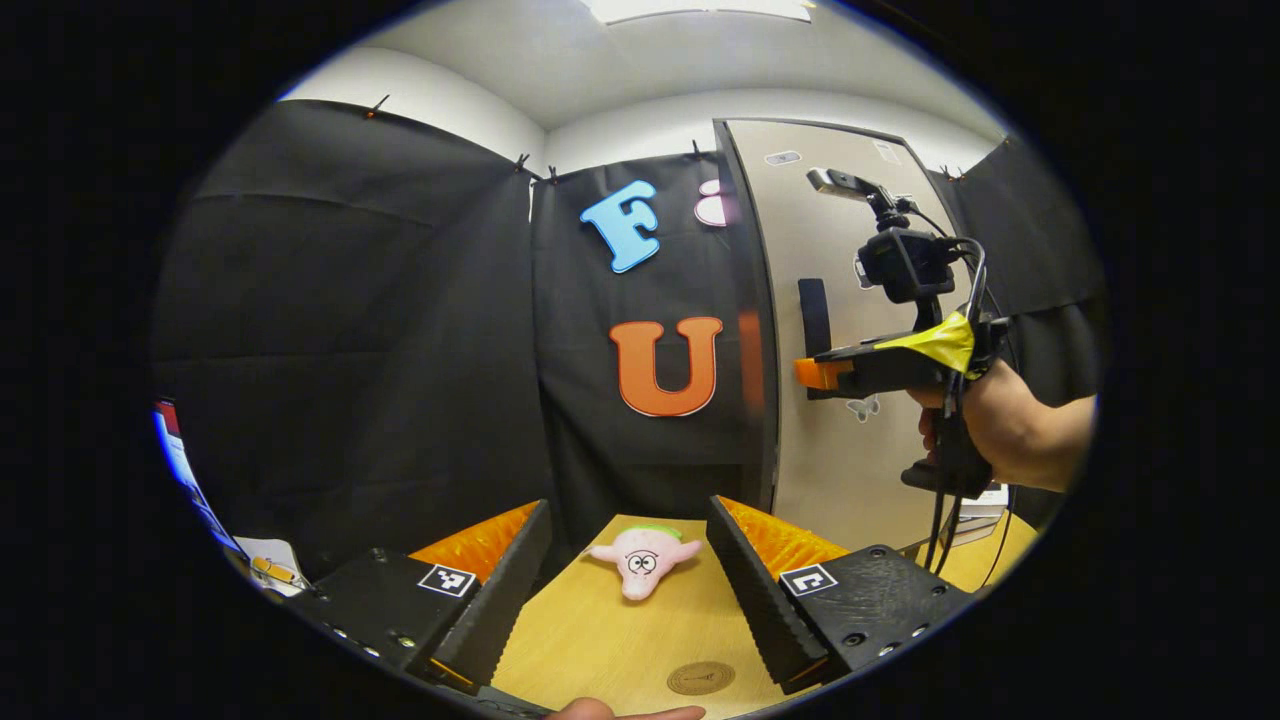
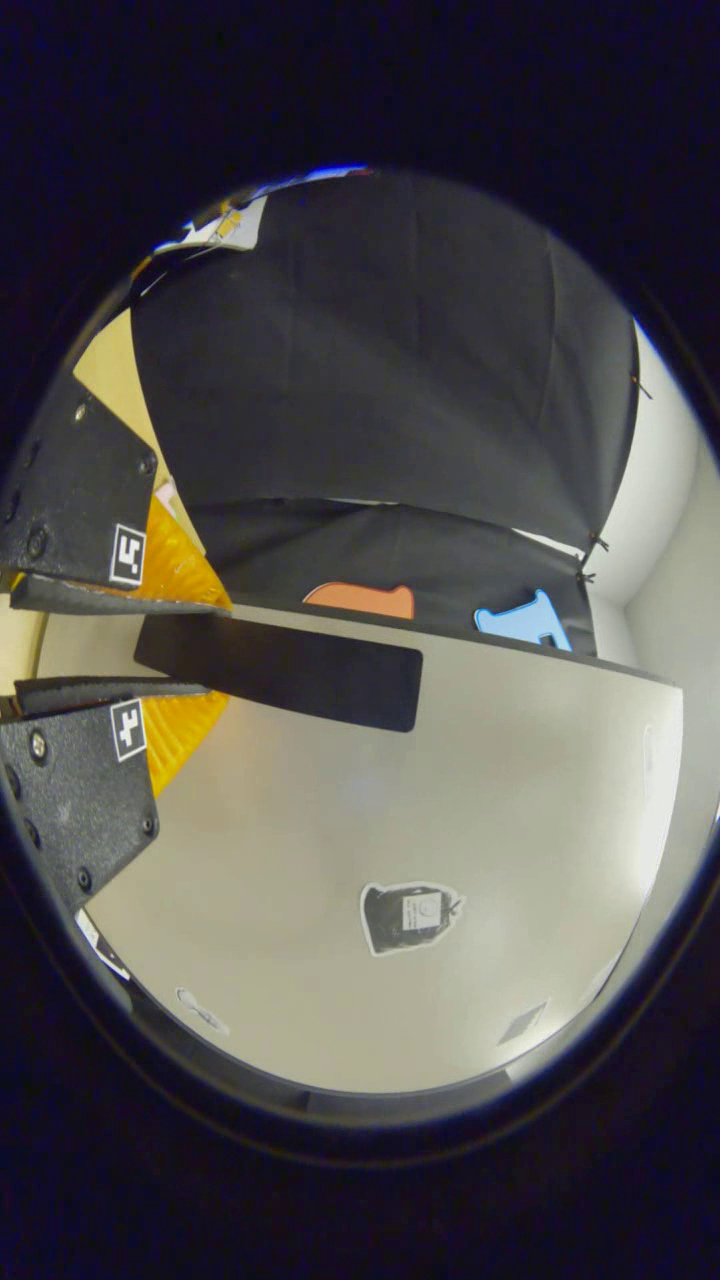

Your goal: Open the cabinet door with the right hand, grasp the bottle in the cabinet with the left hand and place it on the coaster, then close the cabinet door with the right hand.

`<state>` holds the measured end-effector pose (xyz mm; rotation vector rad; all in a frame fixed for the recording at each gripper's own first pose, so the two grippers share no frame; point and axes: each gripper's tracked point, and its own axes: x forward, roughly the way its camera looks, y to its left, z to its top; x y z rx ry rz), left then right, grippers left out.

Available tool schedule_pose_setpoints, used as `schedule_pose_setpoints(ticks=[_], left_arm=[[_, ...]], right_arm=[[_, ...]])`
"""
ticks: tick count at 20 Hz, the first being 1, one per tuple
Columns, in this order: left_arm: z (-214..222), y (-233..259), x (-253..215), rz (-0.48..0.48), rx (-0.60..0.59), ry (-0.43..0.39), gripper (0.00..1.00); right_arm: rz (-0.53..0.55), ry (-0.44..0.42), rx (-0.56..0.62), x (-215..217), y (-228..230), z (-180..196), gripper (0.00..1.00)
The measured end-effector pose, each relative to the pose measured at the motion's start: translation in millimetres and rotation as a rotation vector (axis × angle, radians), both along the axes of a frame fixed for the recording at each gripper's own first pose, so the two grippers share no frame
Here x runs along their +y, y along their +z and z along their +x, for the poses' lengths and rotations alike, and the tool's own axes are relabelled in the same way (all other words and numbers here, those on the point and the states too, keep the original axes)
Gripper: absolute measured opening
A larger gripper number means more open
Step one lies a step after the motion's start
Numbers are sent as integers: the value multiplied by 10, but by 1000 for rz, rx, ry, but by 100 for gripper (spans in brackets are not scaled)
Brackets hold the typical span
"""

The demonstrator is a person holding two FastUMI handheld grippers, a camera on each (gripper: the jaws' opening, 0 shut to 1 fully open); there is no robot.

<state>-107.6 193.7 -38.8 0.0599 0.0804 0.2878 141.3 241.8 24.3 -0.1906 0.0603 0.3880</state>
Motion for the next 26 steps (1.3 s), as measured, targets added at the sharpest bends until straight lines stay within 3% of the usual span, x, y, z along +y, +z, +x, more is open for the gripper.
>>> schedule_pose_setpoints(ticks=[7,12,19,23,26], left_arm=[[26,-105,41,-14,-5,-5,94],[-2,-489,86,-71,60,-38,94],[121,-563,-38,-5,99,-62,94],[348,-344,-368,-15,64,-71,94],[579,-260,-708,0,55,-111,94]], right_arm=[[2,106,53,-115,54,-652,28],[5,114,93,-269,92,-963,28],[3,219,132,-413,66,-1071,28],[-11,300,161,-527,79,-1198,28],[-16,313,174,-635,72,-1237,28]])
